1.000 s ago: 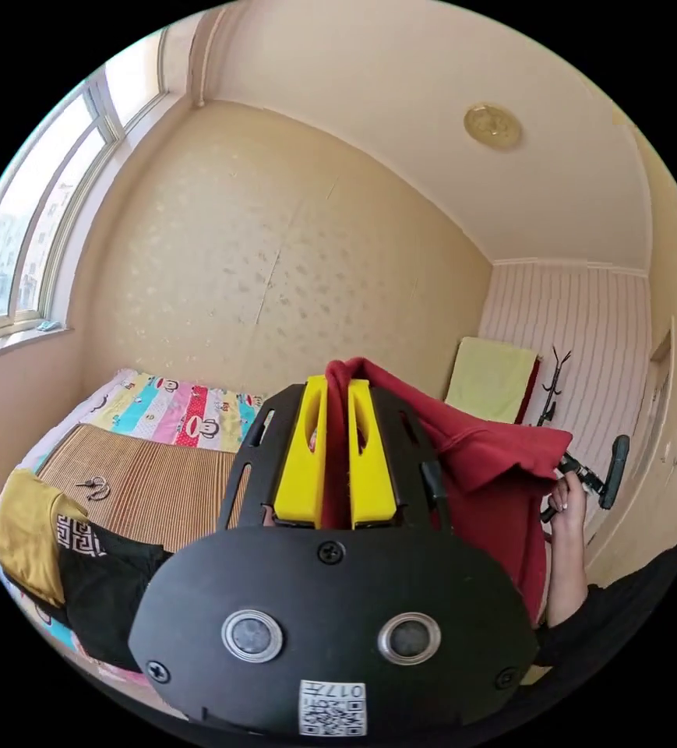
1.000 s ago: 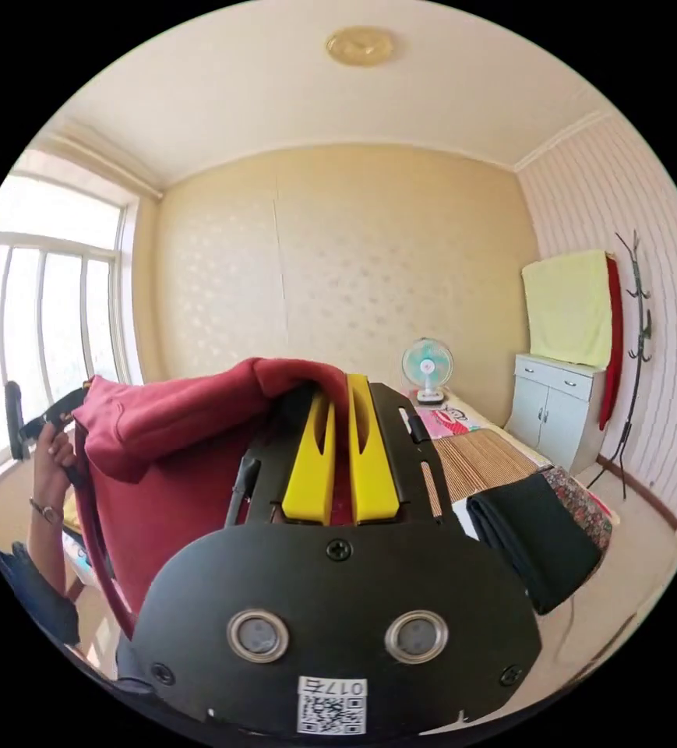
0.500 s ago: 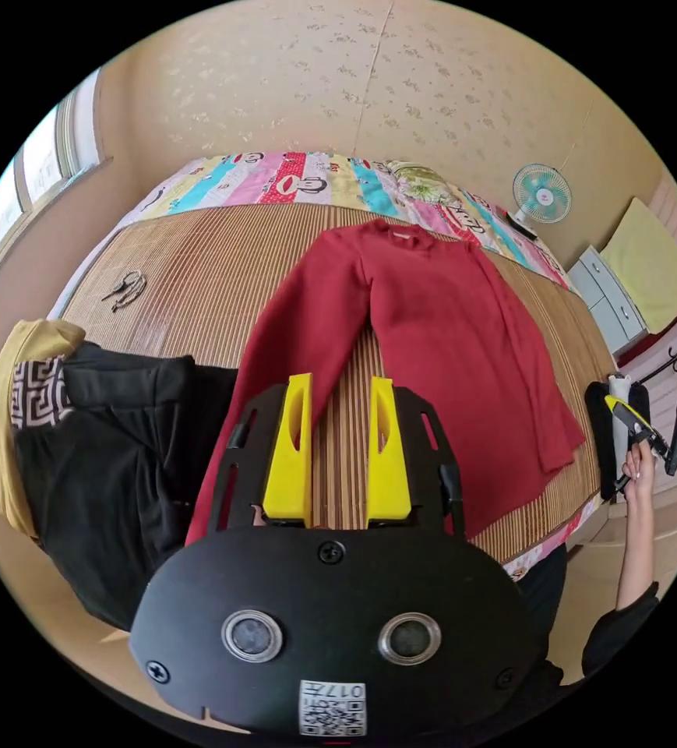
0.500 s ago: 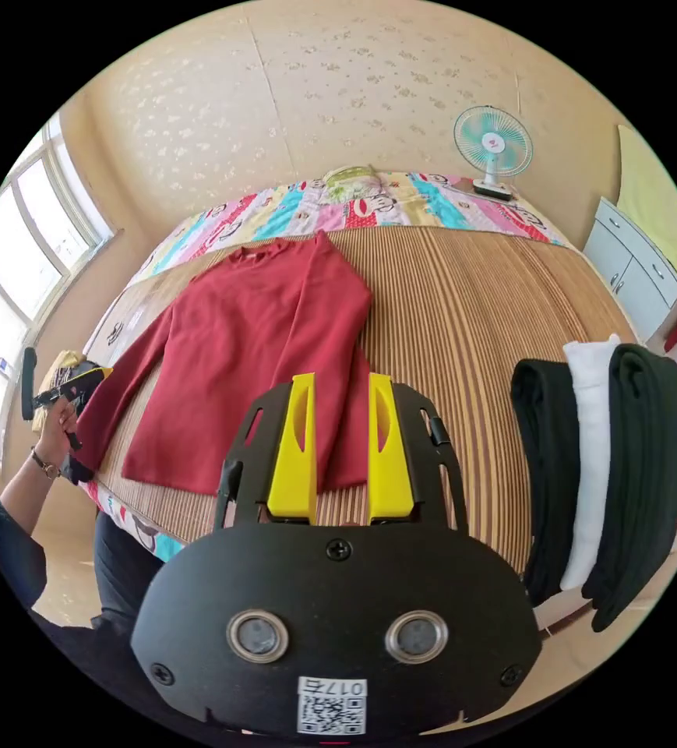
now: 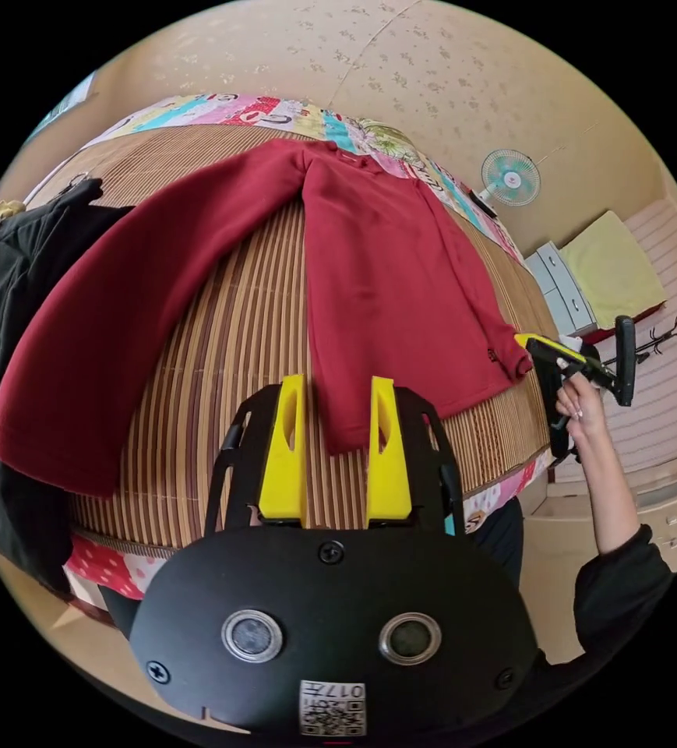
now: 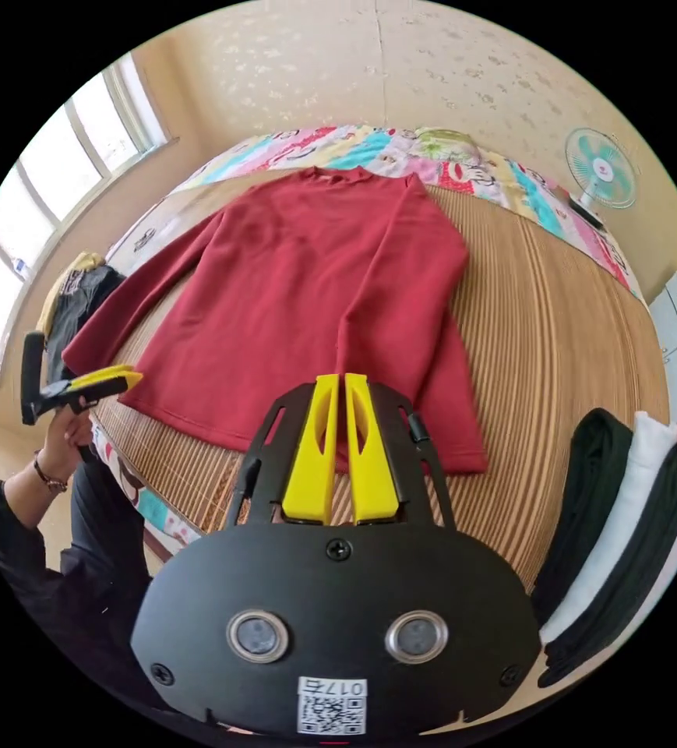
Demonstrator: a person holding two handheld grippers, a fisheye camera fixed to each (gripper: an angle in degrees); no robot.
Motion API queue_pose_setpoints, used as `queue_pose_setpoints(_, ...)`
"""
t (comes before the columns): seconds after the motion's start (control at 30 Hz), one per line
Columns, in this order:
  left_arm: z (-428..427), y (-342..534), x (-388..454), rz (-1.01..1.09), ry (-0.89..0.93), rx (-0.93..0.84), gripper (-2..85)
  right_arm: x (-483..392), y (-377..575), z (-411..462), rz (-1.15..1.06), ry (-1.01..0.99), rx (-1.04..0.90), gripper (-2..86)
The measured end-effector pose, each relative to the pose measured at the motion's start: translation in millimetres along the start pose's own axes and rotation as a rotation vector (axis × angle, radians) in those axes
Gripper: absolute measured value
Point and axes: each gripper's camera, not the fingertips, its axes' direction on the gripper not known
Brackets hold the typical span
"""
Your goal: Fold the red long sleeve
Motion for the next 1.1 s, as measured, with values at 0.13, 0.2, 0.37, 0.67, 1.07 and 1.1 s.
queue_pose_setpoints(0.13,-2.6,4.4,-5.0,0.003,0.043,-0.027,12.3,152.5,-6.9,-132.0,0.573,0.241,0.364,2.5)
queue_pose_setpoints(0.2,-8.4,9.7,-8.6,-0.028,0.051,-0.006,12.3,192.6,12.3,-164.6,0.774,0.391,0.423,3.2)
queue_pose_setpoints(0.37,-17.1,16.8,-11.6,-0.11,0.083,0.052,12.3,145.2,18.8,-121.1,0.436,0.213,0.336,8.1)
queue_pose_setpoints(0.67,6.4,2.5,48.7,0.056,-0.186,-0.046,5.7,30.2,44.3,66.2,0.164,0.167,-0.11,8.0)
queue_pose_setpoints(1.07,-52.2,135.4,67.4,0.169,-0.22,-0.052,2.7,-54.4,251.4,-22.9,0.223,0.165,-0.064,3.0)
queue_pose_setpoints(1.1,-59.4,149.2,68.1,0.156,-0.206,-0.041,3.1,-54.7,259.7,-25.8,0.24,0.149,-0.064,3.0)
